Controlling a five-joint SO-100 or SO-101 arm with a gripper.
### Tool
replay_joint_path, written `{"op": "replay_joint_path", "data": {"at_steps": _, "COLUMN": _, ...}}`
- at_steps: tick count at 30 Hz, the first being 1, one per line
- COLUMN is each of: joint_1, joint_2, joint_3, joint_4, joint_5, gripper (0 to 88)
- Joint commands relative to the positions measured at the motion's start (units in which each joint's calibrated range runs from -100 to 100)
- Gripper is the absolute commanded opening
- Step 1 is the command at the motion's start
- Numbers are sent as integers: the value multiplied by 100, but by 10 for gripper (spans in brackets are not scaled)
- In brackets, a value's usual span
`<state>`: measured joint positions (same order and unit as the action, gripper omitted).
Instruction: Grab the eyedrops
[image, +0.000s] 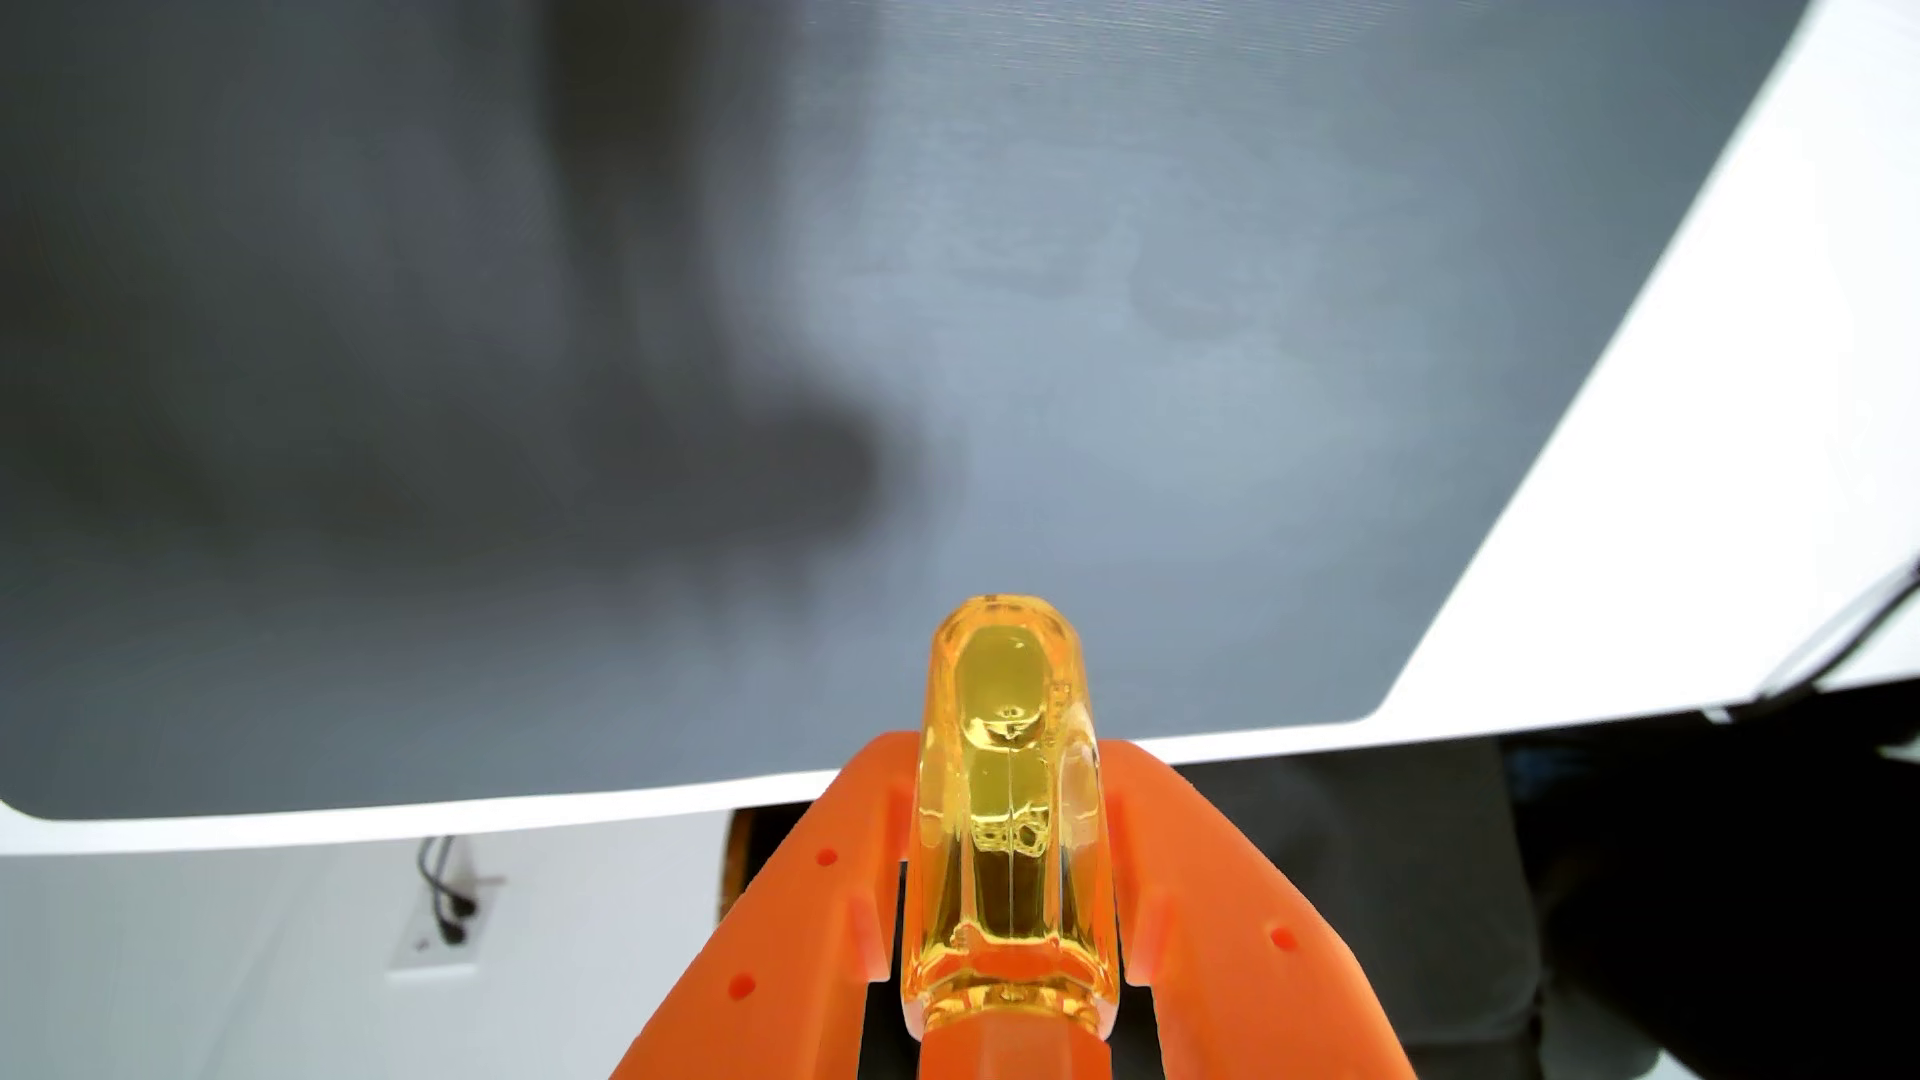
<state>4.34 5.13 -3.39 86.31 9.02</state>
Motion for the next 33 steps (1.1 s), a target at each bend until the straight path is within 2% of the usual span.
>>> {"op": "replay_joint_path", "data": {"at_steps": 1, "joint_1": 98, "joint_2": -1069, "joint_3": 352, "joint_4": -25, "joint_5": -219, "gripper": 6}}
{"op": "replay_joint_path", "data": {"at_steps": 7, "joint_1": 23, "joint_2": -1774, "joint_3": 1262, "joint_4": -613, "joint_5": -287, "gripper": 6}}
{"op": "replay_joint_path", "data": {"at_steps": 16, "joint_1": -85, "joint_2": -1774, "joint_3": 1739, "joint_4": -1011, "joint_5": -371, "gripper": 6}}
{"op": "replay_joint_path", "data": {"at_steps": 33, "joint_1": -85, "joint_2": -1783, "joint_3": 1676, "joint_4": -1002, "joint_5": -371, "gripper": 7}}
